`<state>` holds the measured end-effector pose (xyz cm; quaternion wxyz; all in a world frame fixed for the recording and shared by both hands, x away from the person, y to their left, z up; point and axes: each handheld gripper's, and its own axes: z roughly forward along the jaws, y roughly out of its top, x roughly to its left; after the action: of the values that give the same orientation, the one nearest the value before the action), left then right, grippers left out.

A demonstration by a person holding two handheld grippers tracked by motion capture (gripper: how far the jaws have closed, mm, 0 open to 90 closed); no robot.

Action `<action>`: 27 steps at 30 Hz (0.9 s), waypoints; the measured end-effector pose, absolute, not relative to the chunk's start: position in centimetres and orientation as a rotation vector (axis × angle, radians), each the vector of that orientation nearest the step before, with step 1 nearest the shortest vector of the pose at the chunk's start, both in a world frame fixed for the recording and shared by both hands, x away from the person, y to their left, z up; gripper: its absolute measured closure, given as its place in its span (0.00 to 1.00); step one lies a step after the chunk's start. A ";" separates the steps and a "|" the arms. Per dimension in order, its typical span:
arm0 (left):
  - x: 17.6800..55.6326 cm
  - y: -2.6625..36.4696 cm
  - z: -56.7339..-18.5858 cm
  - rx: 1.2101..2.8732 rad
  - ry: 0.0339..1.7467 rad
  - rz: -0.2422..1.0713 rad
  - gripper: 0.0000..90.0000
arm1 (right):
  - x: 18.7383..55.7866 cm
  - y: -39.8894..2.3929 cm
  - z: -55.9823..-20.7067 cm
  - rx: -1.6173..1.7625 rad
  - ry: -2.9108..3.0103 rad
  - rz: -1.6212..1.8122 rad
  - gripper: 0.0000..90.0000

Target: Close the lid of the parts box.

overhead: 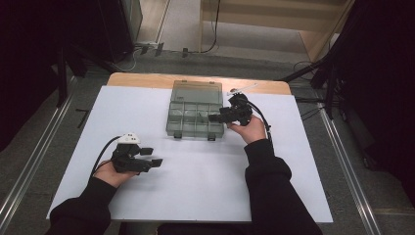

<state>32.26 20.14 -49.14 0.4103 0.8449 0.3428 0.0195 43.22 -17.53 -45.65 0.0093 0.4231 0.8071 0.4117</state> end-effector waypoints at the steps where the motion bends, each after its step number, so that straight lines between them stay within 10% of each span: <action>1: 32.5 20.0 -49.1 2.122 0.864 0.050 0.37 | 43.1 -17.6 -45.7 1.324 2.518 1.296 0.32; 27: 36.3 18.5 -47.2 2.122 0.904 0.056 0.38 | 42.7 -18.2 -46.6 1.405 2.518 1.237 0.32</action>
<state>36.26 18.48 -47.17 0.4051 0.8409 0.3582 0.0221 42.73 -18.25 -46.63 0.0022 0.4479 0.8025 0.3941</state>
